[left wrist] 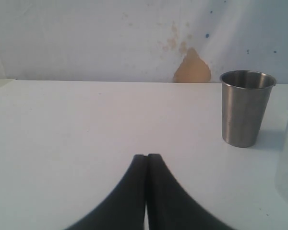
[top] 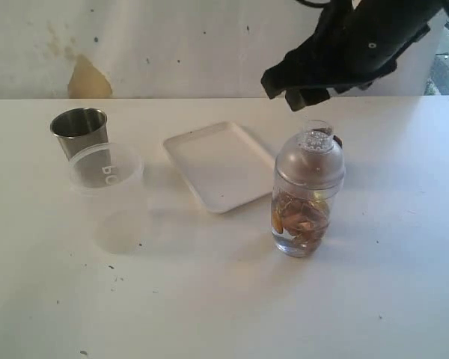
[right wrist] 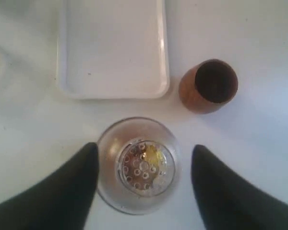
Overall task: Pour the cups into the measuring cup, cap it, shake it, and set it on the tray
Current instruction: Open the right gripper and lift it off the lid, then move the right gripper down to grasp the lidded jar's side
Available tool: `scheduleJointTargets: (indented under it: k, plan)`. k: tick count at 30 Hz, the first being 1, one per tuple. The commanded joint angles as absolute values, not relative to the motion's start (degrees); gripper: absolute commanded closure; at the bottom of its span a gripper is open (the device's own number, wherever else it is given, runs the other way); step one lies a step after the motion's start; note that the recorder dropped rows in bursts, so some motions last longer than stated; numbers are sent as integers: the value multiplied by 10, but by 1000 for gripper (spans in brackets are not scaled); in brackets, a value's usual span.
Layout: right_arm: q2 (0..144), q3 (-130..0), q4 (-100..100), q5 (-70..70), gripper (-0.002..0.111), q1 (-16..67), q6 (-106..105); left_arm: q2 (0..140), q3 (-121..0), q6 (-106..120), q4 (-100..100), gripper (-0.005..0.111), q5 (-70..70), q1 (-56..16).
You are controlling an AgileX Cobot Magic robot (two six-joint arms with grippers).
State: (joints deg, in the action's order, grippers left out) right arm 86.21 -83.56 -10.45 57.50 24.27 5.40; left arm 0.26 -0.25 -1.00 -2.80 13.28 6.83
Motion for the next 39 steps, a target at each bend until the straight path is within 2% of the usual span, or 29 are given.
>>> scheduleJointTargets:
  k: [1, 6, 13, 22, 26, 31, 34, 36, 39]
  plan:
    - [828, -834, -108, 561, 34, 240, 64, 0, 0, -12, -25, 107, 134, 67]
    - [791, -796, -108, 527, 33, 240, 68, 0, 0, -12, -25, 107, 134, 67]
    - [650, -562, -110, 225, 33, 240, 99, 0, 0, -12, -25, 107, 134, 67]
    - [560, -323, -104, 5, 33, 240, 121, 0, 0, -12, -25, 107, 134, 67]
    - [567, -272, -104, -90, 33, 240, 121, 0, 0, -12, -25, 107, 134, 67]
    - [585, -266, -99, -114, 32, 240, 90, 0, 0, -12, -25, 107, 134, 67]
    - [591, -266, -88, -118, 21, 240, 90, 0, 0, -12, -25, 107, 134, 67]
    - [595, -266, -69, -122, 6, 240, 90, 0, 0, -12, -25, 107, 134, 67]
    - [596, -266, -61, -124, 3, 240, 89, 0, 0, -12, -25, 107, 134, 67]
